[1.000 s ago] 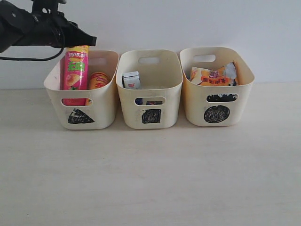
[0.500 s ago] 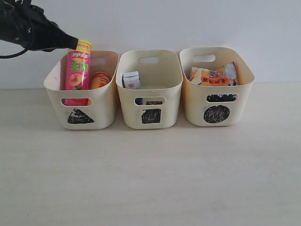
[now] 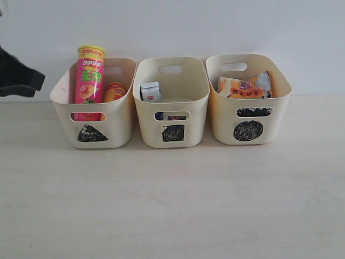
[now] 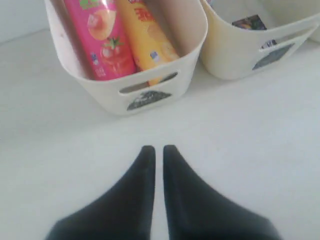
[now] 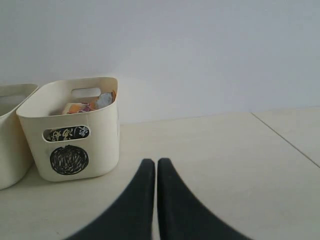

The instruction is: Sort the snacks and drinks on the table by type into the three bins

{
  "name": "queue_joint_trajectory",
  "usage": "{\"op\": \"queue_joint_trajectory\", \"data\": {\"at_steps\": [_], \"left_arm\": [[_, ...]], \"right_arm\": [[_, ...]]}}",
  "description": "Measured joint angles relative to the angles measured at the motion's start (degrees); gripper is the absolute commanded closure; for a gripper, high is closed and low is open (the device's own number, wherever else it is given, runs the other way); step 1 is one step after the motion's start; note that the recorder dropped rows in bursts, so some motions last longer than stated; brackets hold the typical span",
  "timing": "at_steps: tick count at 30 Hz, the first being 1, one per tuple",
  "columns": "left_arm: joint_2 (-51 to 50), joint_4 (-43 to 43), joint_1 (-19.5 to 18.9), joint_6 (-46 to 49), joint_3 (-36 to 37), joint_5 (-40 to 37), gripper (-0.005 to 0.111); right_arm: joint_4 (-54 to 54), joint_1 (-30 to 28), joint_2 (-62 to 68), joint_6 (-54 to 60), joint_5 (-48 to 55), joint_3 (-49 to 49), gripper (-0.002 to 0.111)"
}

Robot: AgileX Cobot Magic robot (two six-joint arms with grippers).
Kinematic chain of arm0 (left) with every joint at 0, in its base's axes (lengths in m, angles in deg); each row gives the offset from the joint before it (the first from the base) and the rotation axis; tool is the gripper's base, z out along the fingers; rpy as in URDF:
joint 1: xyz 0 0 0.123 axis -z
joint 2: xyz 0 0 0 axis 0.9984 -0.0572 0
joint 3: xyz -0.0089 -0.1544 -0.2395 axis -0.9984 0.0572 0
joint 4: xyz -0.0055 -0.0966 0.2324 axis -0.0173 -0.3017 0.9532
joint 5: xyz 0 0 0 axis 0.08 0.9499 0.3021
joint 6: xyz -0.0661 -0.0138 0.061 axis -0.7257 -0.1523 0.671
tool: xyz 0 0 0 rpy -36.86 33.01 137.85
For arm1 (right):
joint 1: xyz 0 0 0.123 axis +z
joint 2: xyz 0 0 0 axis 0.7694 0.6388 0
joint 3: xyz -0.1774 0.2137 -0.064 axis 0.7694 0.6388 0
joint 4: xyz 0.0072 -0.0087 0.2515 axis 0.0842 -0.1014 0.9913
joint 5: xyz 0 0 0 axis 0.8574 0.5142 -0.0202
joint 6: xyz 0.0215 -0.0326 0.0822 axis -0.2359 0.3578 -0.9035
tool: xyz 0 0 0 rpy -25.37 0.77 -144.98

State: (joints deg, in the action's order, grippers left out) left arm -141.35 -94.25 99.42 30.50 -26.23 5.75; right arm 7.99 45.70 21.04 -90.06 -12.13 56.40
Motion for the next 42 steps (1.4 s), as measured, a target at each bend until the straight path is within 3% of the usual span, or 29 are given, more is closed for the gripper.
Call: {"op": "queue_joint_trajectory", "data": {"at_steps": [13,28,35,42], "left_arm": [[13.78,-7.07,0.00,3.38,13.35,-2.44,0.102],[17.28,-9.99,0.00,7.29,25.26,9.71,0.102],[24.94,-13.87,0.00,13.89,28.62,12.67,0.102],[33.64,-12.53,0.00,12.84,33.82,17.00,0.102]], "right_arm": [[0.00,0.00,0.00,0.00,0.00,0.00,0.109],[0.00,0.00,0.00,0.00,0.00,0.00,0.109],[0.00,0.00,0.00,0.00,0.00,0.00,0.109],[0.00,0.00,0.00,0.00,0.00,0.00,0.109]]}}
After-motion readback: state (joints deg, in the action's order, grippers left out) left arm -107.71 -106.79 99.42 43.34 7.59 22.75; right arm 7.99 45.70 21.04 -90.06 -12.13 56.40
